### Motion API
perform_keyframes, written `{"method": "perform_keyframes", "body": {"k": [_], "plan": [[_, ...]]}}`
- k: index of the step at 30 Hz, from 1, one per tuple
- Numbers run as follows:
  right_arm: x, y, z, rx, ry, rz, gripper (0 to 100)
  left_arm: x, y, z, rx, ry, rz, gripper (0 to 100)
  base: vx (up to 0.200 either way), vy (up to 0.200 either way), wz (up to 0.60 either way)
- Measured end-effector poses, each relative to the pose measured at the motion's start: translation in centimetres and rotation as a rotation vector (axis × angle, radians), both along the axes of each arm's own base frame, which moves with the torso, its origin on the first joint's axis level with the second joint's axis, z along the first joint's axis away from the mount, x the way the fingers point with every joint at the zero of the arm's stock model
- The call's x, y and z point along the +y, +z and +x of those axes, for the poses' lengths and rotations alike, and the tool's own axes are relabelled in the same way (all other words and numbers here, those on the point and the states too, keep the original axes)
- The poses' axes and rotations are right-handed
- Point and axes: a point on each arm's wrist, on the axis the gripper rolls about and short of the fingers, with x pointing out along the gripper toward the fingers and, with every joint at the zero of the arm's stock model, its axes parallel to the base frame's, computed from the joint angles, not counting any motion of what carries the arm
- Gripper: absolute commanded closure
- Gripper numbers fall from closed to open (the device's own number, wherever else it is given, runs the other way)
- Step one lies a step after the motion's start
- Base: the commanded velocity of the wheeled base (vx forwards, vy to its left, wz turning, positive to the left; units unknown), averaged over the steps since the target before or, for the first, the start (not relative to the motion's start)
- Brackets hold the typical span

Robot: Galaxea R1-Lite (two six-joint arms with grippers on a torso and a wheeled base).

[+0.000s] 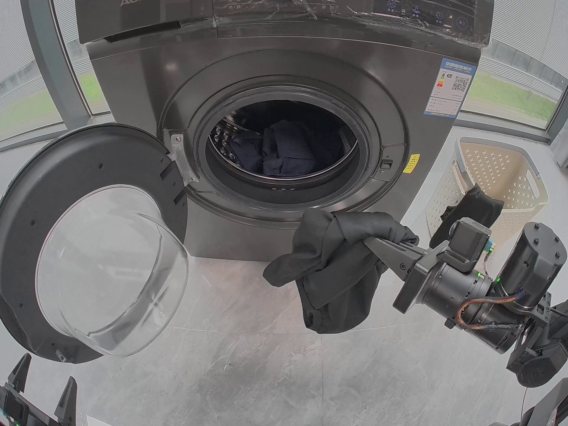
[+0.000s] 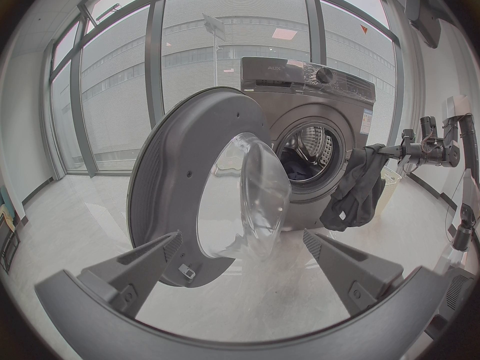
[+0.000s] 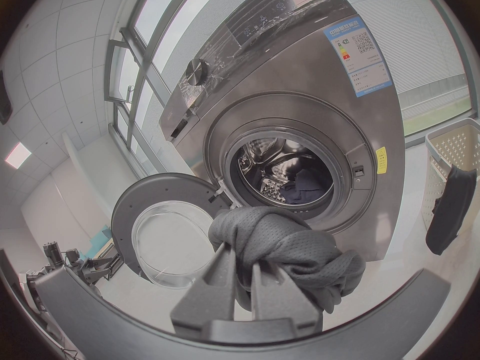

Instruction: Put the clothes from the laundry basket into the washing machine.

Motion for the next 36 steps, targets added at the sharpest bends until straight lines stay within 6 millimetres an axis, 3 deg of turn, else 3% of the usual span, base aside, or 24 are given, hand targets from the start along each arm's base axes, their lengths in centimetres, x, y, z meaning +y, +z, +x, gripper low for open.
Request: {"method": "perform_keyframes", "body": {"k": [10, 16, 20, 25, 36], "plan": [[0.9, -0.4, -0.1, -0.014, 0.006, -0.006, 100, 0.0, 0.3, 0.0, -0.031, -0.002, 0.0, 0, 0.0, 0.0, 0.0], [1.9, 0.7, 0.1, -0.052, 0.049, 0.022, 100, -0.2, 3.8, -0.9, -0.163, -0.08, 0.005, 0, 0.0, 0.0, 0.0], [2.8, 1.6, 0.4, -0.085, 0.079, 0.053, 100, -0.6, 5.8, -0.9, -0.17, -0.279, 0.016, 0, 0.0, 0.0, 0.0], [3.7, 2.6, 0.9, -0.117, 0.099, 0.083, 100, -0.9, 7.4, 0.7, -0.07, -0.441, 0.013, 0, 0.0, 0.0, 0.0], [5.2, 4.2, 2.6, -0.172, 0.095, 0.135, 100, -2.0, 9.9, 7.2, 0.137, -0.737, -0.011, 0, 0.0, 0.0, 0.0]]}}
